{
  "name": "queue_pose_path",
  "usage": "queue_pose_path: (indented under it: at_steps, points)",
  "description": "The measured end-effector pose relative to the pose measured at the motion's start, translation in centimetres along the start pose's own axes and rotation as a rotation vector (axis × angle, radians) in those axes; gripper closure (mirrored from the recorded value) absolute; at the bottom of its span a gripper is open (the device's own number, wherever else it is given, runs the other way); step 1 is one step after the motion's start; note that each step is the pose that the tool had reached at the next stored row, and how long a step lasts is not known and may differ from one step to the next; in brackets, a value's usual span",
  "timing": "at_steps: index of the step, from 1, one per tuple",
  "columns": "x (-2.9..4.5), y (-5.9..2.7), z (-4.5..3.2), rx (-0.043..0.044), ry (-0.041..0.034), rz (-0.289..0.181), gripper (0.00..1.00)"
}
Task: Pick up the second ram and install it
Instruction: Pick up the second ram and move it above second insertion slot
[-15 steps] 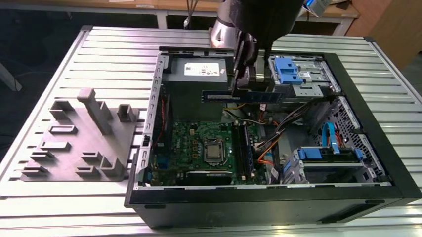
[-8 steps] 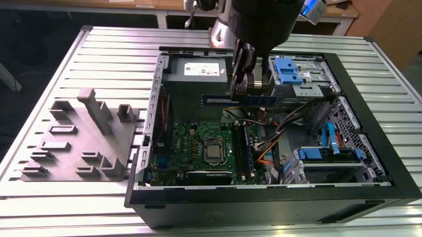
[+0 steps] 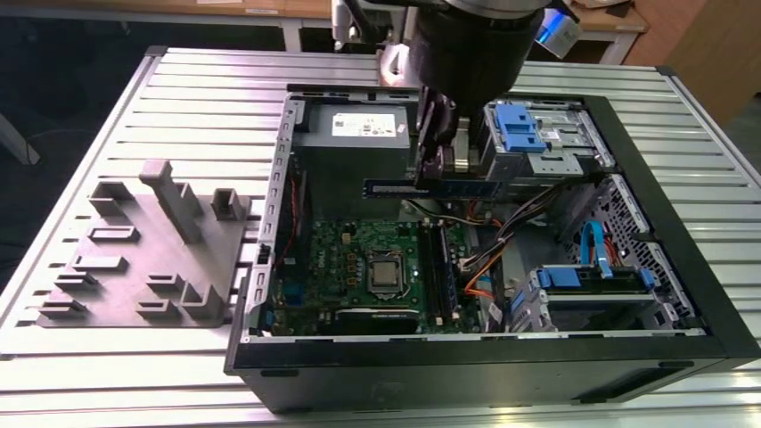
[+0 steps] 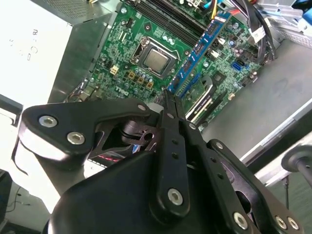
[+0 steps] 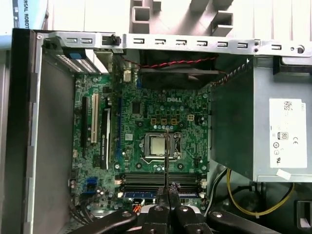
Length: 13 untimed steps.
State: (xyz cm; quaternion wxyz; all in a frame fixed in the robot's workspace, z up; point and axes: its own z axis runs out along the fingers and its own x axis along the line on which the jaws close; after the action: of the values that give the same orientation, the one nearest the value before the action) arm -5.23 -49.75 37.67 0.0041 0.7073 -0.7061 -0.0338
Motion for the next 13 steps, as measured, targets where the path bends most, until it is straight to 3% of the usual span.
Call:
queue_pose_path:
  at_steps: [5, 13]
  points:
    - [0.1, -0.05, 0.84, -0.0001, -0.0046, -0.006, 0.92]
    - [0.32, -0.12, 2.28, -0.0004, -0.0055, -0.011, 0.92]
